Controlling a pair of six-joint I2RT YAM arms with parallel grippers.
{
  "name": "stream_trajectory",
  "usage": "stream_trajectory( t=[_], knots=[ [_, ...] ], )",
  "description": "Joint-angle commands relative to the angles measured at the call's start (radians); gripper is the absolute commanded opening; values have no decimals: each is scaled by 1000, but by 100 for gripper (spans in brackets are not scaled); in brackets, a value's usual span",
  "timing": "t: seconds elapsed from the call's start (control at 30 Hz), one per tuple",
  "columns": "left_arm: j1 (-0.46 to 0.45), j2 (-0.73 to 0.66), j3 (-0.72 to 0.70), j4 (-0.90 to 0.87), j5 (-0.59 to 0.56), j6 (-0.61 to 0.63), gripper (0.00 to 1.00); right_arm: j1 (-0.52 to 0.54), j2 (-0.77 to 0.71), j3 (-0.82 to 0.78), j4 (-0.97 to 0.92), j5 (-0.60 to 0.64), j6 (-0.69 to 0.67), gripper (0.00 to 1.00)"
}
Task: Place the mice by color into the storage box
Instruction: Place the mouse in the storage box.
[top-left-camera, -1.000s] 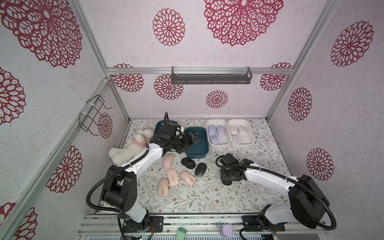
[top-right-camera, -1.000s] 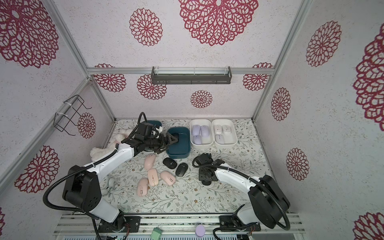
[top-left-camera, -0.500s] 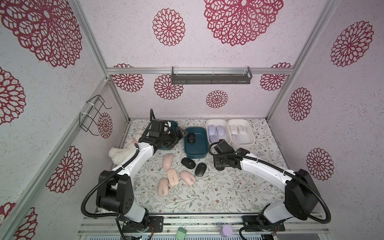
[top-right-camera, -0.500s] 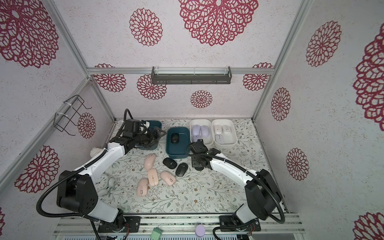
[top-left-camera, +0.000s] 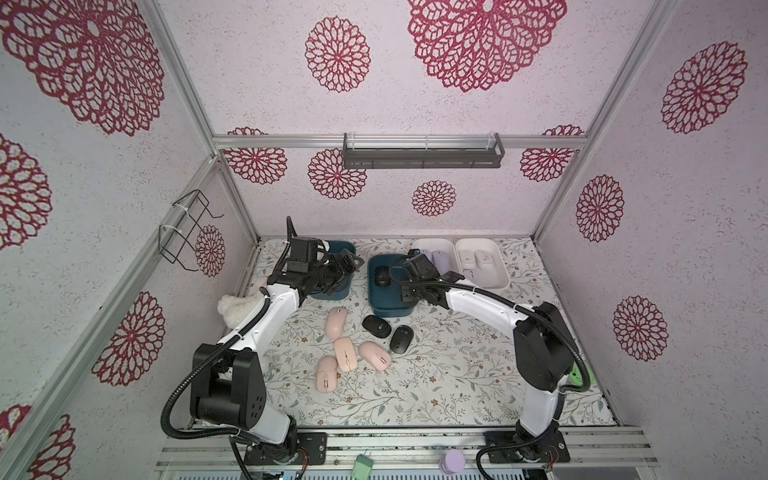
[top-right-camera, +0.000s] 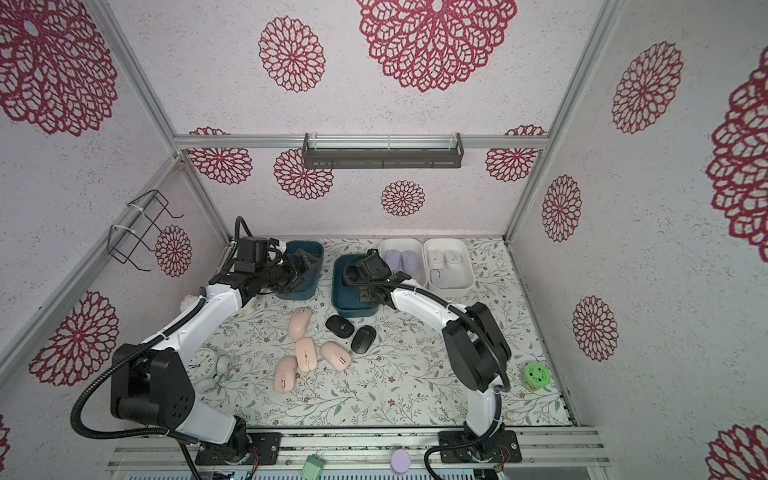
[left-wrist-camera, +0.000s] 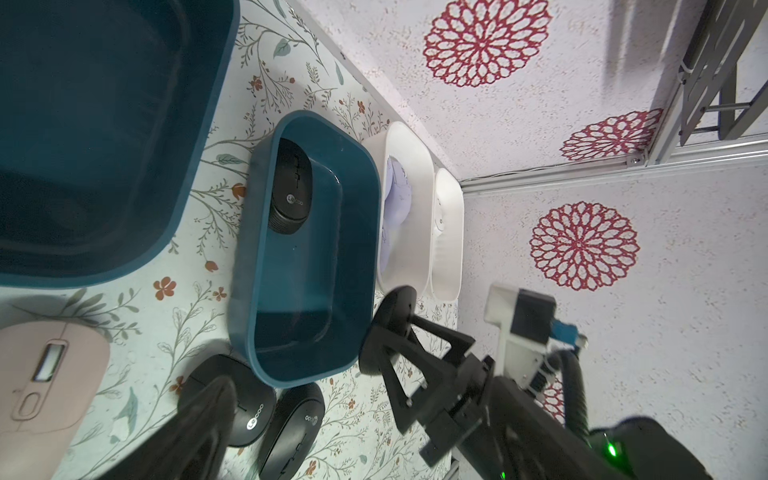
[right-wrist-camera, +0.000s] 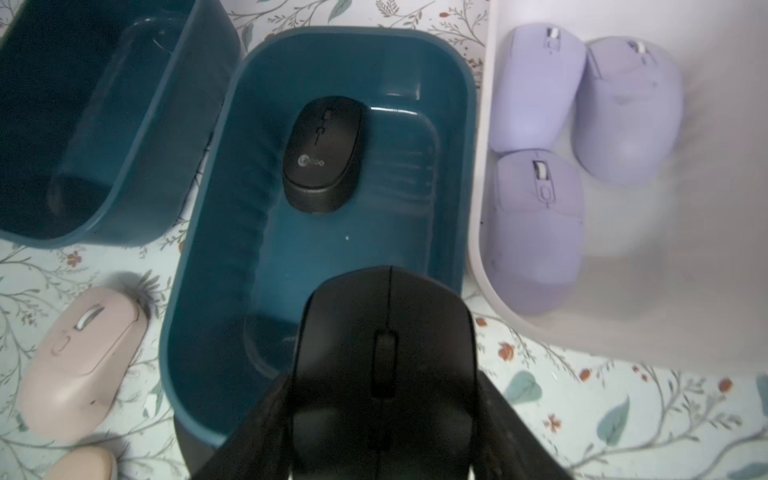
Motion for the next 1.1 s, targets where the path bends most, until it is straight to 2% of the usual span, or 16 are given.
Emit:
stream_trajectory(
  t=[0.0,0.3,0.6,0.77,1.07],
  knots=[
    [0,-14,3,25,9,-9,97,-28,86,152,16,-4,-36,59],
    [1,-8,3,23,8,-9,97,-50,393,499,-116,67,2,59],
    [3,-8,3,28,23,-16,97,-51,545,688,-189,119,40,61],
    [3,-12,2,31,24,-18,97,-54,564,716,-203,123,54,69],
    [2,-14,0,37,28,-21,97,-37,483,718,-197,121,10,73]
  ],
)
